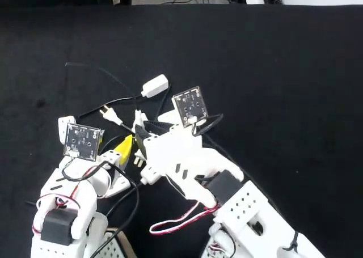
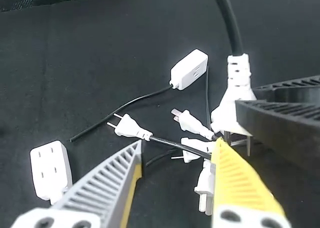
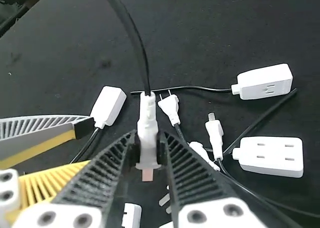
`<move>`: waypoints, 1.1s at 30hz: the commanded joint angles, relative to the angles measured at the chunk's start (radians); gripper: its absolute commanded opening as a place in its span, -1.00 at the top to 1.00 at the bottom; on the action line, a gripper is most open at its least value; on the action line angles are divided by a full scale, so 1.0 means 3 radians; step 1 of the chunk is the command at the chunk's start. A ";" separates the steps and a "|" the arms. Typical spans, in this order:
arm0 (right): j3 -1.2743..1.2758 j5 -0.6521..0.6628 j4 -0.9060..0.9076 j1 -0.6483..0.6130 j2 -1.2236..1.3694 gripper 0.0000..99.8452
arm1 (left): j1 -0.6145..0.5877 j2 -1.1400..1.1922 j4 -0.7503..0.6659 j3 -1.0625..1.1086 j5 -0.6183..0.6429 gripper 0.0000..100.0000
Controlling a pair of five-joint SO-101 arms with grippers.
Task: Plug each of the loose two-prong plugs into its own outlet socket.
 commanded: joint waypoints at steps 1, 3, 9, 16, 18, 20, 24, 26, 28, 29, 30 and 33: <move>-0.0258 -0.0107 -0.0097 0.0215 -0.0003 0.98 | 0.0028 -0.0026 -0.0020 -0.0003 -0.0026 0.55; -0.0253 -0.0292 -0.0210 0.0384 -0.0003 0.98 | 0.0033 -0.0026 -0.0026 0.0038 -0.0026 0.55; -0.0248 -0.0547 -0.0292 0.0460 -0.0003 0.98 | 0.0197 -0.0026 -0.0026 0.0069 -0.0113 0.54; -0.0187 -0.0752 -0.0281 0.0266 -0.0008 0.98 | 0.0448 -0.0026 -0.0220 0.0299 -0.0261 0.54; -0.0130 -0.0742 -0.0276 0.0102 -0.0013 0.98 | 0.0376 -0.0026 -0.0358 0.0381 -0.0261 0.54; -0.0064 -0.0742 -0.0276 -0.0010 -0.0090 0.98 | 0.0269 -0.0026 -0.0445 0.0407 -0.0261 0.54; 0.0049 -0.0736 -0.0164 -0.0061 -0.0371 0.98 | 0.0151 -0.0026 -0.0465 0.0386 -0.0256 0.55; 0.0049 -0.0736 0.0005 -0.0066 -0.0524 0.98 | 0.0146 -0.0026 -0.0471 0.0381 -0.0256 0.55; 0.0049 -0.0736 0.0133 -0.0128 -0.0632 0.98 | 0.0146 -0.0026 -0.0471 0.0381 -0.0256 0.55; 0.0059 -0.0731 0.0164 -0.0174 -0.0667 0.98 | 0.0146 -0.0026 -0.0471 0.0376 -0.0256 0.55; 0.0069 -0.0711 0.0189 -0.0235 -0.0688 0.98 | 0.0146 -0.0026 -0.0471 0.0350 -0.0256 0.55; 0.0120 -0.0537 0.0194 -0.0384 -0.0688 0.98 | 0.0115 -0.0026 -0.0450 0.0315 -0.0256 0.55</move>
